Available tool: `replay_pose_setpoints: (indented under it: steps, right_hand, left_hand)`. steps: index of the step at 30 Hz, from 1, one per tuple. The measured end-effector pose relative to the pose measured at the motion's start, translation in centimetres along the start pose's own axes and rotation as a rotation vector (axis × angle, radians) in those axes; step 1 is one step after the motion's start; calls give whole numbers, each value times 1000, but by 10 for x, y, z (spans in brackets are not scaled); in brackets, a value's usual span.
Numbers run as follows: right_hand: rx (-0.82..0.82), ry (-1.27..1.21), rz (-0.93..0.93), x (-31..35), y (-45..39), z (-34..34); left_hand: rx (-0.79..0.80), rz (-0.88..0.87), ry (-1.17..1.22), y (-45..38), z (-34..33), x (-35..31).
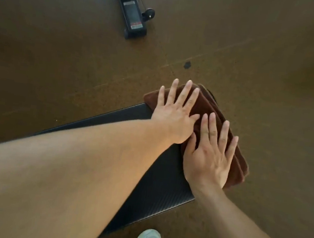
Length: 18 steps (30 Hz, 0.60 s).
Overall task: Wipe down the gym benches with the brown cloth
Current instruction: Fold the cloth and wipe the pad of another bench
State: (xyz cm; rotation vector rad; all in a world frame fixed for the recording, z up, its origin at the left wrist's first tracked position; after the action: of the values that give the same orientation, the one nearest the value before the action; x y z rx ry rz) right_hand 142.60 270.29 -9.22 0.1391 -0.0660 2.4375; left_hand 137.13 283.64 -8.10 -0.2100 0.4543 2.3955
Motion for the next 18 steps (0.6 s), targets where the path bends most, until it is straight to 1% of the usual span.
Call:
replay_pose_setpoints:
  steps: [2, 3, 5, 7, 9, 11, 14, 18]
  right_hand:
    - [-38, -54, -148, -1, 19, 0]
    - [-56, -75, -183, 0, 28, -1]
    - [-81, -91, -205, 2, 49, -2]
    - [-74, -107, -177, 6, 76, -5]
    - [-23, -98, -116, 20, 107, -7]
    - [13, -80, -9, 47, 137, -10]
    - [34, -59, 154, 108, 179, -16]
    - [38, -30, 370, 205, 243, -22]
  left_hand:
    - [-7, -150, -36, -1, -4, -16]
    - [-8, -225, -54, 2, -6, -20]
    - [-7, -359, -62, 20, -11, -24]
    - [-19, -425, -39, 49, -14, -14]
    - [-31, -403, 11, 86, -18, 12]
    - [-59, -335, 40, 124, -21, 51]
    - [-97, -210, 62, 187, -18, 123]
    - [-110, -80, 68, 279, -10, 226]
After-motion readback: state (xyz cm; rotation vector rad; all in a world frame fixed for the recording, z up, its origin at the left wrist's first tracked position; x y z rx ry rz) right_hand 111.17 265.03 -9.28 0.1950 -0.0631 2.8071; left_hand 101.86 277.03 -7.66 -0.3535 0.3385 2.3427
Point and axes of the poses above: each hand's wrist, its own y-axis away from the middle knuckle, its own z-axis out of the back of the hand, x = y × z, the point moved 5 cm from there along -y, towards the middle knuckle, and after that the axes turned 12 degrees about -x, right-handed, at the moved point
